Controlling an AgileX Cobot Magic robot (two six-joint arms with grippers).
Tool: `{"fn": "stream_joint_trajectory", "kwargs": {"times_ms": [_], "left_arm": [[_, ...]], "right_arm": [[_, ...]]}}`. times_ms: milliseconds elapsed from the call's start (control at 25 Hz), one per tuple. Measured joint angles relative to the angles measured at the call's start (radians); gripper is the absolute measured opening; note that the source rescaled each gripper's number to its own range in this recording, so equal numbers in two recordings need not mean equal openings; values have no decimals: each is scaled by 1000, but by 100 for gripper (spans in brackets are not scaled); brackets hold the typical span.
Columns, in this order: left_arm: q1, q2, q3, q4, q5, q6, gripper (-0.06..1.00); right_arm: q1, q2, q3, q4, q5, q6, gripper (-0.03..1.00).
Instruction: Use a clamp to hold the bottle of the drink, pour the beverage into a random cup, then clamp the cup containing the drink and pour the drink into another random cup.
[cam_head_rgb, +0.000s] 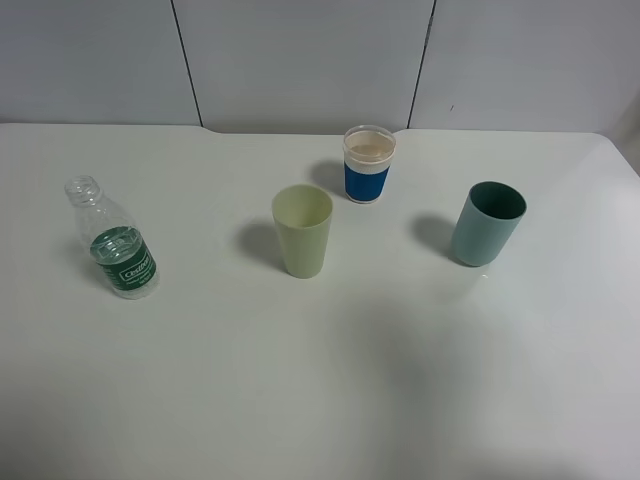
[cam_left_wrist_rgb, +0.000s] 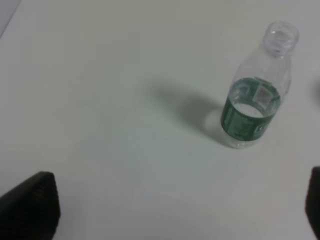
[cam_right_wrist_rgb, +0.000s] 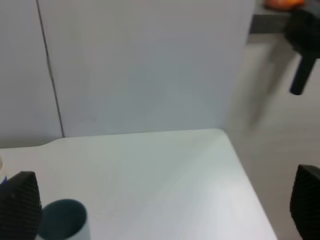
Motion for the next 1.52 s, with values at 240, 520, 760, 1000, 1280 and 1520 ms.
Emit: {"fn": "stream_joint_trajectory", "kwargs": {"times_ms": [240,520,760,1000,1280,1520], "left_arm": [[0,0,0,0,0,0,100],[0,0,0,0,0,0,100],[0,0,0,0,0,0,100],[0,0,0,0,0,0,100],[0,0,0,0,0,0,100],[0,0,0,-1,0,0,100]], "right_arm": [[-1,-204,0,-42,143,-5,100],[-1,-306,-1,-22,298,-12,100],[-1,-307,141,66,379,-100,100],[-1,-307,208,75,402,-110,100],[-1,-307,211,75,402,-107,100],[-1,-307,211,75,402,-107,100]]}}
